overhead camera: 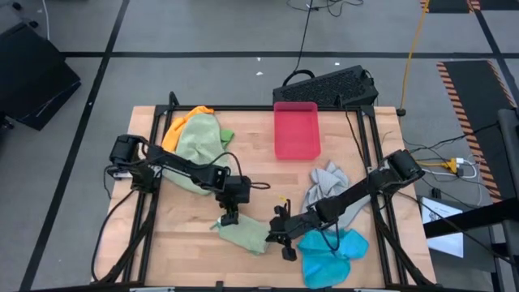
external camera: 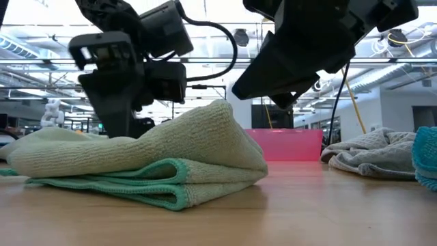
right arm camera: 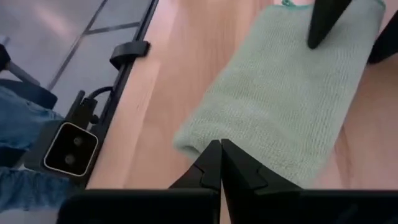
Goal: Fold microfiber towels
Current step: Put the right light green microfiber cloth into the red bin
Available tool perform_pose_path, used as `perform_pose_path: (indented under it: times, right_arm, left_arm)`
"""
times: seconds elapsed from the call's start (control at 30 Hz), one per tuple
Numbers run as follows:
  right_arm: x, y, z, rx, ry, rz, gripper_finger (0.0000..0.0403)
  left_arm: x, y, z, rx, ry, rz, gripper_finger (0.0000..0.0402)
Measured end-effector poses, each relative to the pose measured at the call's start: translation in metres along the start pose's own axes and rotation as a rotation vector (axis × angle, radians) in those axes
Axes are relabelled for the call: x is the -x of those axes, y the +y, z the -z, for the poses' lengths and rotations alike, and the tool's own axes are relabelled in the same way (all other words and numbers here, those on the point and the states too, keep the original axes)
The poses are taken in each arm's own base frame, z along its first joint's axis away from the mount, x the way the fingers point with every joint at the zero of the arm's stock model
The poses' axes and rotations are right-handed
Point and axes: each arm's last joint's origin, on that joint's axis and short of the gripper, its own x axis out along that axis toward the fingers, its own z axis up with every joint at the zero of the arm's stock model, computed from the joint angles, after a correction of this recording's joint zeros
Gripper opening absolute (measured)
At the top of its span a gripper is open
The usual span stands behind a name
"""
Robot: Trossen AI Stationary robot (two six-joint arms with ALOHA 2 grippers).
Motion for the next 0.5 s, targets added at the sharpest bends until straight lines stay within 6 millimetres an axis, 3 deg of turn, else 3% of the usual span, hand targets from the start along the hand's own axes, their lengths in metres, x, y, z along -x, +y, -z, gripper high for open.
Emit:
perform_pose_path:
  times: [0.13, 0.23, 0.37, 0.5]
  right_arm:
    - [0.0017, 0.0007, -0.0013, -0.019, -0.002, -0.002, 0.0000]
    - [0.0015, 0.0005, -0.0010, -0.026, 0.000, -0.001, 0.0000]
    - [0.0016, 0.0005, -0.0012, -0.035, -0.002, -0.001, 0.0000]
    - [0.0017, -0.0042, -0.0037, -0.140, -0.005, 0.005, 0.0000]
  left_arm:
    - [-0.0044, 0.0003, 0.0017, -0.047, 0.022, 0.006, 0.0286]
    - [-0.0046, 0.0002, 0.0018, -0.085, 0.024, 0.012, 0.0252]
    - [-0.0052, -0.0008, 0.0028, -0.170, 0.030, 0.024, 0.0171]
    - [-0.0080, -0.0031, 0.0070, -0.208, 0.068, 0.081, 0.0063]
